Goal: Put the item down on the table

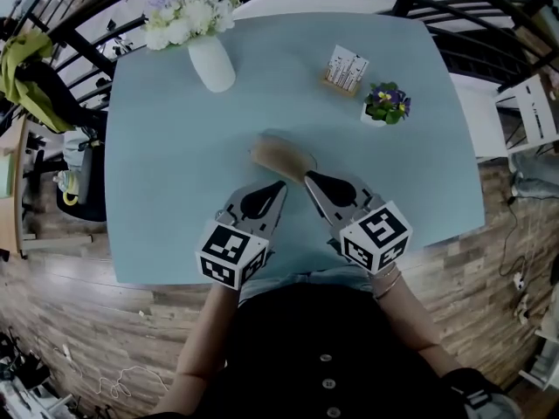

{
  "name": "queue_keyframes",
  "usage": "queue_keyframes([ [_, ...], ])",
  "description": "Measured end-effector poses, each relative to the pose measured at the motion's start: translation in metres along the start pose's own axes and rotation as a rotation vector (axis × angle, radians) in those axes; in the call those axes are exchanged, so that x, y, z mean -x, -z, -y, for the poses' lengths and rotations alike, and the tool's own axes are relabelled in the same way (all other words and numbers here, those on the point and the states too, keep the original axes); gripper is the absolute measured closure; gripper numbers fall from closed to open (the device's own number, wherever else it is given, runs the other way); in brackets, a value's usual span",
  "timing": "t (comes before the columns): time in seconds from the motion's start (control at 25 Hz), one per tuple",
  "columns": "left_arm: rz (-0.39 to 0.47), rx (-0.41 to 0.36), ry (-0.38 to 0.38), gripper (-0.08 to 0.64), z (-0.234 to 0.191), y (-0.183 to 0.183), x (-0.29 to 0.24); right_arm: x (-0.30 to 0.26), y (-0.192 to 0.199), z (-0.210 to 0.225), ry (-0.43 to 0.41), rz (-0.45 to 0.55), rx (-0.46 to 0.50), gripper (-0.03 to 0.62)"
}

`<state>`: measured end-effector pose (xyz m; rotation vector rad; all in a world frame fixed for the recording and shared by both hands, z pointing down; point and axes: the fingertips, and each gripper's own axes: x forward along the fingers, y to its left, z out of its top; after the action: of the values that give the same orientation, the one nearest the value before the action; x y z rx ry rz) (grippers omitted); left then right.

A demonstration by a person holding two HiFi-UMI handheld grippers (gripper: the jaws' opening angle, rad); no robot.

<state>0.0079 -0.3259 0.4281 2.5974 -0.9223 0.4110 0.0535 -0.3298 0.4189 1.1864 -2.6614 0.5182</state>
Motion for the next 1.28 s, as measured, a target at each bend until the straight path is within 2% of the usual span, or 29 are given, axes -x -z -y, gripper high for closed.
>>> queue_keyframes([
  [0.6, -0.097, 0.002, -0.024, 0.543, -0.008, 0.031, 0.003, -0.005, 0.023, -0.012, -0.019, -0.066, 0.009, 0.588],
  [0.84, -0.095, 0.044, -0.024, 0.543, -0.006, 0.032, 0.003, -0.006, 0.026, -0.007, -0.008, -0.075, -0.001, 0.588],
  [1.0, -0.077, 0.083, -0.018, 0.543, -0.005, 0.028, 0.003, -0.006, 0.028, -0.007, -0.014, -0.071, -0.044, 0.588],
  [1.28, -0.071, 0.104, -0.011, 0.543, -0.008, 0.028, 0.003, -0.005, 0.031, -0.004, -0.004, -0.077, -0.056, 0.588],
])
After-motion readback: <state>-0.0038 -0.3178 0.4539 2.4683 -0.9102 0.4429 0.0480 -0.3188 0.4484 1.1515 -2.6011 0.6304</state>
